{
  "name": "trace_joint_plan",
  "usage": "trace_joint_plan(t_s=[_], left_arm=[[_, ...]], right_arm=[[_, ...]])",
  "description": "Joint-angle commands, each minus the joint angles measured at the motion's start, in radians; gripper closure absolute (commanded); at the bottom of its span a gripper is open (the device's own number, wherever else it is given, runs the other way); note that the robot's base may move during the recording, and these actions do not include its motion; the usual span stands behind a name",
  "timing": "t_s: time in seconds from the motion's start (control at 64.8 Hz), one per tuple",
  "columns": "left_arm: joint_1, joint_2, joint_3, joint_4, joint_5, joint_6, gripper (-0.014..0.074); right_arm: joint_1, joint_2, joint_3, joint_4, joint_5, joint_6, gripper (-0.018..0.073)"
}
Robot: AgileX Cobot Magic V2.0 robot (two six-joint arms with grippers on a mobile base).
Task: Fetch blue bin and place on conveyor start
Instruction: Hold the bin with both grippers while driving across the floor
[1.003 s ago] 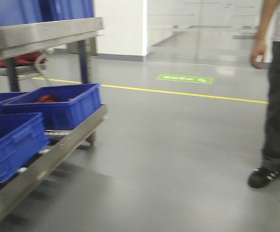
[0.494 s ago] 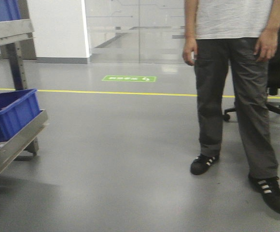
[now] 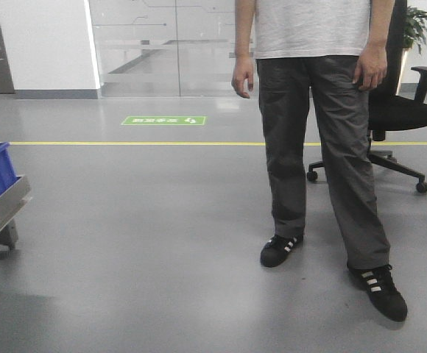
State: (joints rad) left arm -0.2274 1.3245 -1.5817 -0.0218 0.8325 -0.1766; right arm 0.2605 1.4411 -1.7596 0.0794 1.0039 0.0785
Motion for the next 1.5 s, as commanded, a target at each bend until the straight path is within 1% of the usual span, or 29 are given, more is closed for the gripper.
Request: trace_joint_plan(t_s=[0.0, 1.481], left_arm=[[0.005, -0.012, -0.009, 0.034, -0.044, 0.009, 0.0708], [0.005, -0.012, -0.009, 0.034, -0.044, 0.009, 0.0708]], right_arm=[[-0.009, -0.017, -0.008, -0.046, -0.025, -0.023, 0.0711], [-0.009, -0.017, -0.008, -0.046, -0.034, -0.023, 0.0711]])
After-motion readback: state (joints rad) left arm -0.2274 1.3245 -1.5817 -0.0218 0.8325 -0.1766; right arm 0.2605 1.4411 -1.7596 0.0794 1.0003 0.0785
